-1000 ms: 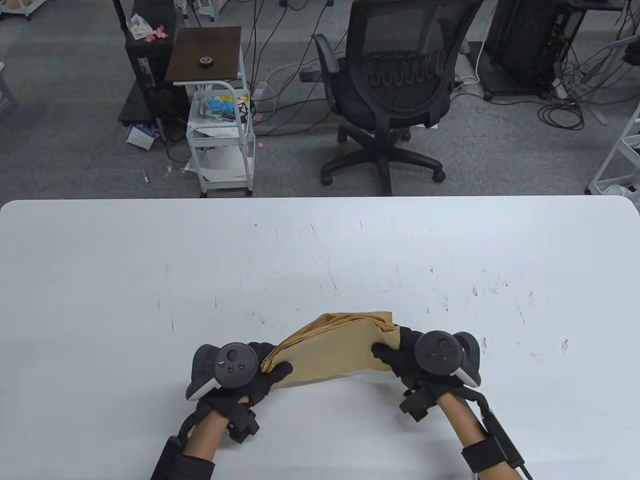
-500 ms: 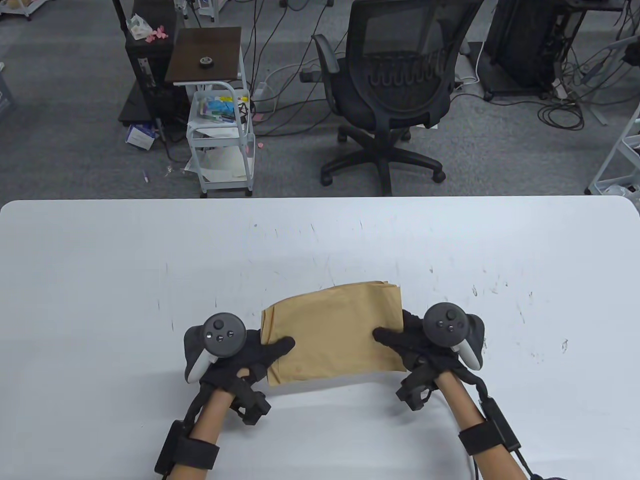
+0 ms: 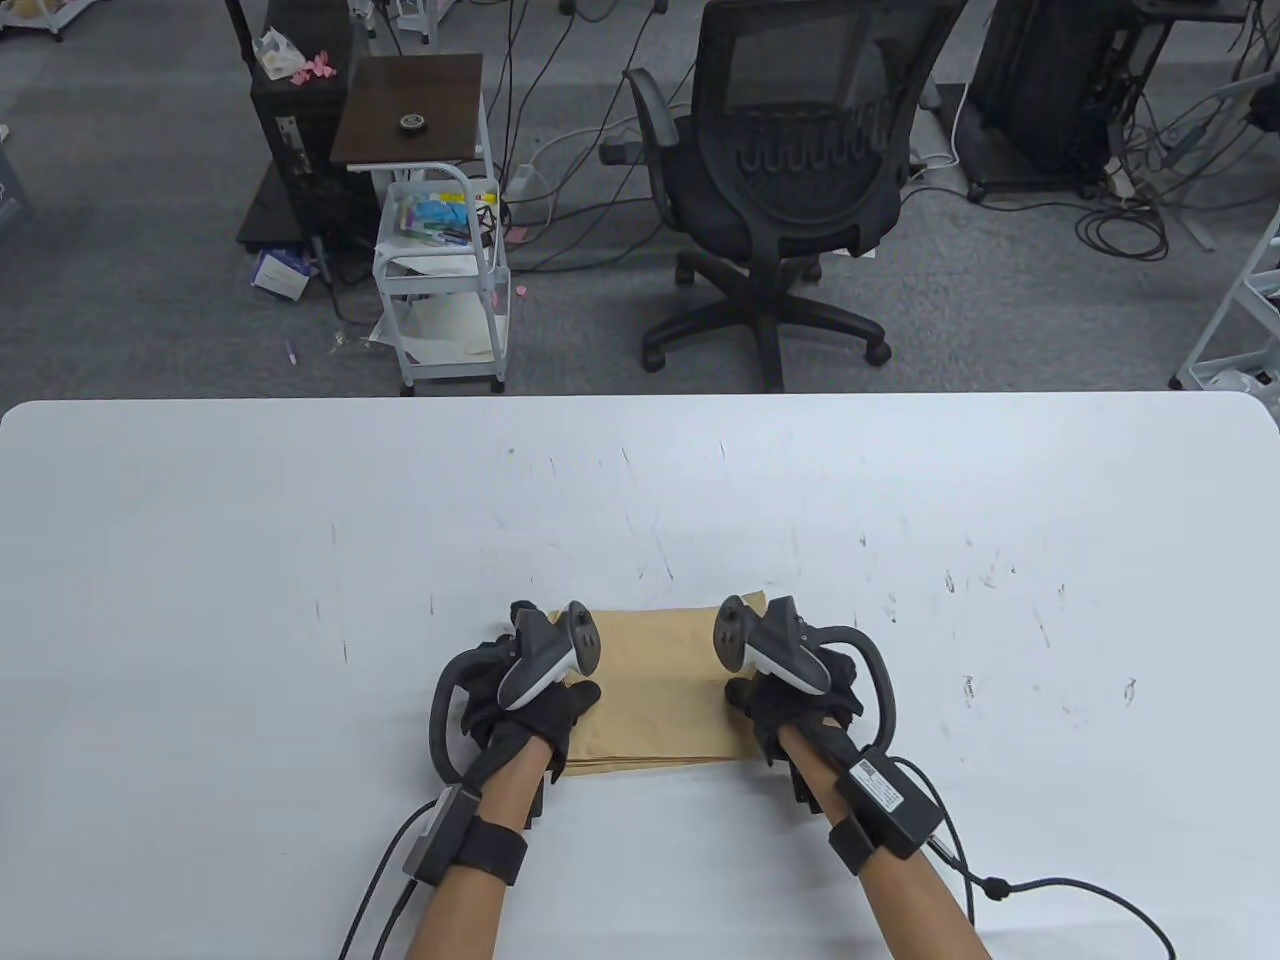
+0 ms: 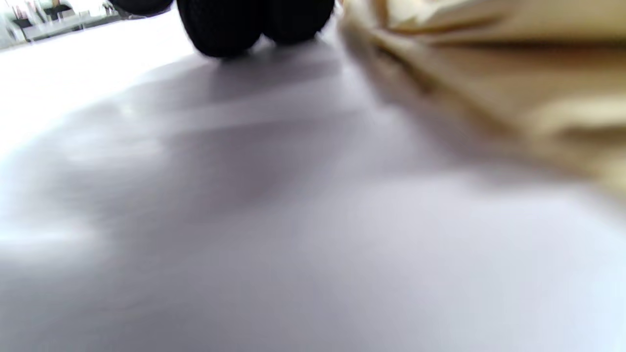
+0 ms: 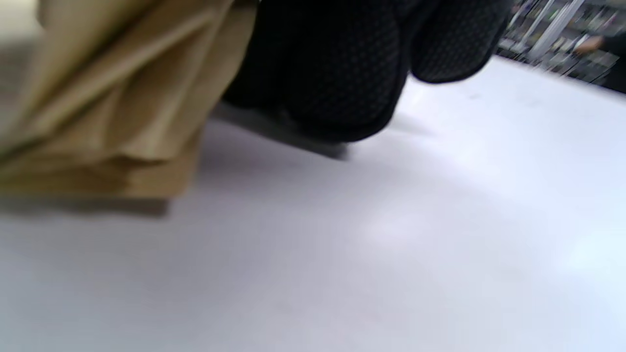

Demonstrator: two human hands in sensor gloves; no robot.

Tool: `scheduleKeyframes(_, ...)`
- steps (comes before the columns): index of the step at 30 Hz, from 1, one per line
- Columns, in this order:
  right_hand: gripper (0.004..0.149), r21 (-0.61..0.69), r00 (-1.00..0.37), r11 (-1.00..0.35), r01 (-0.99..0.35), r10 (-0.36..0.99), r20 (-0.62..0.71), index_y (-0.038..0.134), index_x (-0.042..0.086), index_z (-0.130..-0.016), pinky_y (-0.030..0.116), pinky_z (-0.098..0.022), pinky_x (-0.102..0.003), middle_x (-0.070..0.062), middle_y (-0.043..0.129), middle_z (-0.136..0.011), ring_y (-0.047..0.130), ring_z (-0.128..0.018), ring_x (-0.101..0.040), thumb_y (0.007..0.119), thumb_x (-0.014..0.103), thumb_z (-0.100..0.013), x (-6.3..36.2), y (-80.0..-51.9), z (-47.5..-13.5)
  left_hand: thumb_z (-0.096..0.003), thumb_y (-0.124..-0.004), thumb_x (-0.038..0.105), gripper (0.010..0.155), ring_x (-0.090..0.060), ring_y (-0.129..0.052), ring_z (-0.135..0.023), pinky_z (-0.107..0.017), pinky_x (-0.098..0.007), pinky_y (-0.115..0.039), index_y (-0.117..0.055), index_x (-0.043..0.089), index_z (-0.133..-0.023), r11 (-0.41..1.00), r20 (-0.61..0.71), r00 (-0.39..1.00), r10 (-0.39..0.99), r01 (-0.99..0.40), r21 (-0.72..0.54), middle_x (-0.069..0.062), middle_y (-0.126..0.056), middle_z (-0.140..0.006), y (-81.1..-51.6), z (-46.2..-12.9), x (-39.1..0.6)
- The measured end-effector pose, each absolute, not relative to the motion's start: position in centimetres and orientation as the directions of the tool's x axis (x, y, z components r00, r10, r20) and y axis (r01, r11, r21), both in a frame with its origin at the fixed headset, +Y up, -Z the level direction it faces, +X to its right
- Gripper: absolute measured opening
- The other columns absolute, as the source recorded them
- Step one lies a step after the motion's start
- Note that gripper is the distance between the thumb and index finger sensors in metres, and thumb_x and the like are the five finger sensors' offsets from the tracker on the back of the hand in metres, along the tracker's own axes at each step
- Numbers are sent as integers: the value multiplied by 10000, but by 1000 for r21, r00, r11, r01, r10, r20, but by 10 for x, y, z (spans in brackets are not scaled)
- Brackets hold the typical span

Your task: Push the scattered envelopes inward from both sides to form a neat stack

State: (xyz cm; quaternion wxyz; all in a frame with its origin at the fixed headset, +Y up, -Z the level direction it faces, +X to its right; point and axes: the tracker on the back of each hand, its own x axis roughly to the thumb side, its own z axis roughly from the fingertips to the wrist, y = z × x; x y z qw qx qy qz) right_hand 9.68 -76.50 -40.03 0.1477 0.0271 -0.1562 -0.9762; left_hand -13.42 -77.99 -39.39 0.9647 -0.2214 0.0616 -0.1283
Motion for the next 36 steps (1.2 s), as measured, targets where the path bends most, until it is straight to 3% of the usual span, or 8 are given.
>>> scheduleKeyframes(2, 1029, 341, -932, -873, 348, -362, 25, 200, -157, -1026, 624, -647, -615, -18, 806, -755, 903, -615, -276, 542, 617, -441, 95, -765, -398, -384, -474, 709, 1074, -449, -387, -1001, -767, -637, -369, 123, 74, -1010, 857, -41, 968, -248, 200, -474, -134, -357, -1053, -780, -394, -138)
scheduleKeyframes(7, 993, 277, -982, -943, 185, -187, 21, 170, -88, -1059, 541, -673, -673, -201, 701, -988, 816, -789, -422, 562, 598, -457, 107, -729, -383, -402, -520, 690, 1041, -512, -233, -1049, -774, -682, -275, 64, 113, -1042, 910, -16, 998, 58, -59, -411, -199, -209, -1126, -742, -388, -166)
scheduleKeyframes(11, 941, 85, -992, -991, 100, -93, 81, 229, -51, -1081, 464, -680, -730, -269, 584, -1074, 699, -889, -522, 585, 569, -470, 129, -683, -358, -404, -530, 686, 977, -559, -11, -1057, -719, -772, -118, -13, 229, -1095, 950, 220, 958, 183, -115, -292, -216, -3, -1170, -695, -360, -198)
scheduleKeyframes(14, 777, -110, -981, -994, 0, -21, 194, 413, 80, -1099, 429, -679, -752, -247, 497, -1141, 609, -945, -574, 628, 510, -488, 152, -659, -330, -413, -499, 713, 939, -574, 95, -1031, -689, -782, -56, -47, 290, -1119, 960, 373, 899, 230, -145, -241, -204, 72, -1170, -675, -329, -224)
scheduleKeyframes(17, 792, -271, -962, -959, -81, 4, 274, 385, 94, -1108, 388, -672, -782, -253, 380, -1176, 477, -994, -613, 646, 507, -484, 172, -658, -298, -418, -445, 749, 950, -613, 77, -1028, -672, -812, -66, -19, 288, -1130, 988, 401, 906, 138, -98, -118, -229, 71, -1174, -682, -302, -240)
scheduleKeyframes(21, 808, -384, -935, -923, 31, -163, 316, 376, 119, -1121, 391, -662, -807, -255, 350, -1196, 442, -1016, -622, 634, 541, -481, 187, -678, -268, -425, -396, 776, 973, -640, 92, -1023, -648, -851, -69, 50, 260, -1120, 996, 359, 933, 30, 1, -85, -244, 120, -1163, -719, -280, -254)
scheduleKeyframes(27, 853, -315, -935, -947, 66, -169, 311, 315, 106, -1126, 381, -667, -807, -258, 309, -1197, 422, -1021, -619, 568, 587, -468, 184, -692, -286, -421, -388, 777, 982, -639, 85, -1017, -639, -851, -75, 73, 243, -1104, 985, 246, 964, 99, -59, -164, -242, 123, -1154, -735, -291, -268)
scheduleKeyframes(36, 850, -269, -923, -955, 127, -213, 320, 337, 101, -1123, 399, -668, -800, -252, 357, -1193, 468, -1016, -603, 563, 592, -467, 185, -701, -287, -423, -391, 772, 977, -625, 71, -1028, -649, -839, -74, 66, 243, -1105, 973, 230, 973, 35, 20, -230, -231, 105, -1162, -744, -295, -265)
